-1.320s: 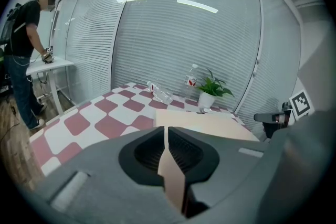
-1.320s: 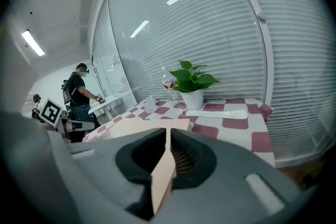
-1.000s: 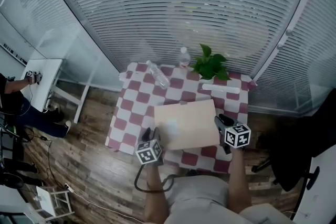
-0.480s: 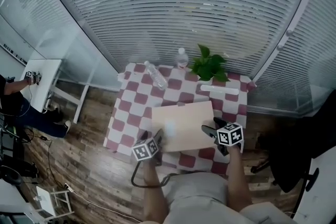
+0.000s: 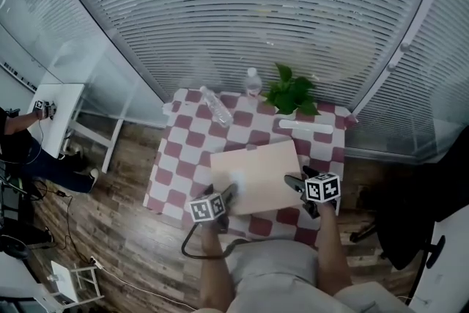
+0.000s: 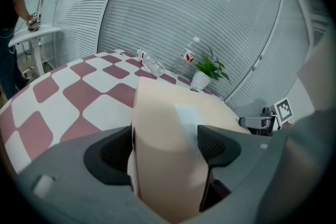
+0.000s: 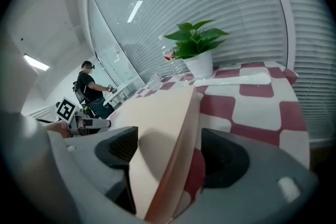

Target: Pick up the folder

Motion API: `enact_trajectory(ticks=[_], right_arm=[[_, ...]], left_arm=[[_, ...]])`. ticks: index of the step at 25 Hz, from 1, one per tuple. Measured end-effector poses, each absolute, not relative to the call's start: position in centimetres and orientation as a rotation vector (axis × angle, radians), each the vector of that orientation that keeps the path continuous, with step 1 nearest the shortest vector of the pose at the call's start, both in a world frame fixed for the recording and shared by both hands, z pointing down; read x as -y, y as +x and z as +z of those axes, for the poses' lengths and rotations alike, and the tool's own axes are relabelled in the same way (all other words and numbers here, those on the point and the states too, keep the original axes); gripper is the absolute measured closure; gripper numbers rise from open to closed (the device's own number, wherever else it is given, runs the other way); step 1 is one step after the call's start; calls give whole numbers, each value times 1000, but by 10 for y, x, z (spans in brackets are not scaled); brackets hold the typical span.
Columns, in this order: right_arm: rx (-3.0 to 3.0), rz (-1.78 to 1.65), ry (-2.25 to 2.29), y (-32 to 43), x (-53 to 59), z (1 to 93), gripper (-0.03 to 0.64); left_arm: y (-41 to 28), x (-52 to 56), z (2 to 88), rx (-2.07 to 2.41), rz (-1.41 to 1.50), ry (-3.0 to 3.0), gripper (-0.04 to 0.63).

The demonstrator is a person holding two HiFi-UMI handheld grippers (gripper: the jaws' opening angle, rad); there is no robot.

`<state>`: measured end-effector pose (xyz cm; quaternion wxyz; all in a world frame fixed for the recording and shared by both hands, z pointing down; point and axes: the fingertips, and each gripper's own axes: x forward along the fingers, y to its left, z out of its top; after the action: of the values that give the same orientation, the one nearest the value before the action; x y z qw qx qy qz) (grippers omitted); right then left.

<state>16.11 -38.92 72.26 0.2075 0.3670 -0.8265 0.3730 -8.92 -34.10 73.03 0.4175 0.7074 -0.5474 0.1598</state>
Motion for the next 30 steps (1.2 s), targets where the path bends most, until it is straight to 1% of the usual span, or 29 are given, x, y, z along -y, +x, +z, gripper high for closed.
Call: enact_trajectory(ticks=[3, 7, 8, 12, 21, 30], right_arm=[[2294, 1140, 1034, 157, 386, 735, 247], [2284, 1410, 1057, 159, 380, 749, 247], [2295, 1430, 1051, 159, 379, 748, 247], [2312, 1322, 1034, 153, 379, 744, 247], [2266, 1276, 1046, 152, 381, 749, 247], [2312, 1153, 1087, 149, 391, 736, 264]], left_arm=[[-89, 341, 733, 1362, 378, 1762, 221], [-89, 340, 738, 1363, 382, 1758, 219], [-89, 340, 738, 1364, 383, 1760, 218], [-88, 340, 737, 1370, 370, 1772, 216], [-89, 340, 739, 1384, 378, 1766, 218], [-89, 334, 735, 1432, 284, 1723, 218]])
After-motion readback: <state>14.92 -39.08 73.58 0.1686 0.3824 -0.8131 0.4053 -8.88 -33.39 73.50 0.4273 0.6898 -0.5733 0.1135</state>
